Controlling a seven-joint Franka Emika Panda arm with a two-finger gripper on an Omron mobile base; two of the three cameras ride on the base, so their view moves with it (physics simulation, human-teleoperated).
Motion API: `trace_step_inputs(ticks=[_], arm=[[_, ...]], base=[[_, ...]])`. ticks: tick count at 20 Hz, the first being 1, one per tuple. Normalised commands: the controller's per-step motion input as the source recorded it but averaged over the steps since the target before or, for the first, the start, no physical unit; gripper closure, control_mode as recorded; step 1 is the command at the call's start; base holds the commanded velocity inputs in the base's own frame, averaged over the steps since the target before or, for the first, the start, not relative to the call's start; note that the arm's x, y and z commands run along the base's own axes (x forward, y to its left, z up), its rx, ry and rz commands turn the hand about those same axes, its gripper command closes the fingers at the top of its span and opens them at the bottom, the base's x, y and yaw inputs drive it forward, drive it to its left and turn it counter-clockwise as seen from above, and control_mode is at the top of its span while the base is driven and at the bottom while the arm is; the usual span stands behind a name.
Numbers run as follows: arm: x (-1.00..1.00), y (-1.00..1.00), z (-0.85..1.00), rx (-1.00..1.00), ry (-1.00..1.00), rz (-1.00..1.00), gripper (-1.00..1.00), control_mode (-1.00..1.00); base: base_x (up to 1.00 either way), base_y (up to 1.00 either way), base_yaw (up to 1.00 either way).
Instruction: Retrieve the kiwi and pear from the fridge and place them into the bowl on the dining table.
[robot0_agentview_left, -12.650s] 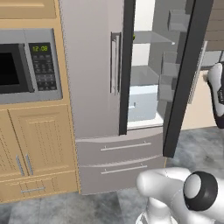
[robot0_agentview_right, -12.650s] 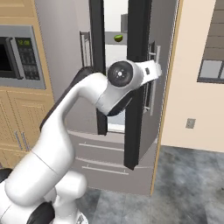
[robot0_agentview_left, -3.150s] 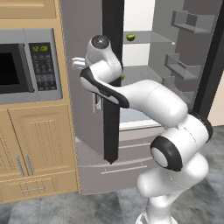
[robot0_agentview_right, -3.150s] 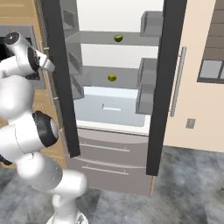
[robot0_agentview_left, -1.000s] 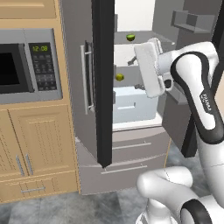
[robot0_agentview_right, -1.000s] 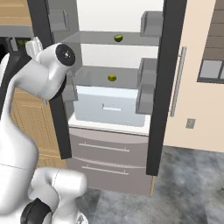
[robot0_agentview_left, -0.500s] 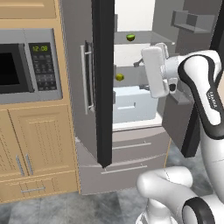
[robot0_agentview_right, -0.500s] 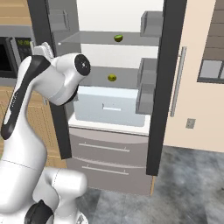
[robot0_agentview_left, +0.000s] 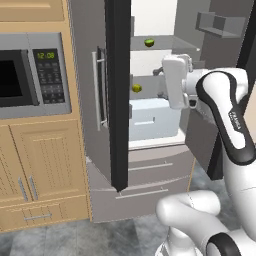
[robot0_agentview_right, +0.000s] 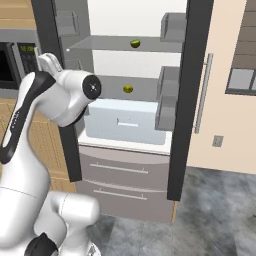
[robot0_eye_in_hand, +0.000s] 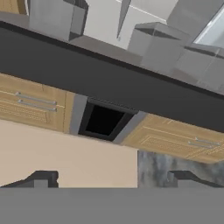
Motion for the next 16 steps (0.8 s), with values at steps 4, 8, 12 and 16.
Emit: trace_step_inputs(ticks=[4, 8, 12, 16], arm=[[0.00, -0.13, 0.02, 0.02, -0.02, -0.09, -1.00, -1.00], [0.00, -0.37, 0.25, 0.12, 0.00, -0.07, -1.00, -1.00], [0.13, -0.18, 0.37, 0.13, 0.00, -0.01, -1.00, -1.00], [0.52, 0.00, 0.13, 0.09, 0.05, 0.00, -1.00, -1.00]], base=[[0.00, 0.00, 0.00], [0.00, 0.00, 0.00], [0.00, 0.00, 0.00], [0.00, 0.00, 0.00]])
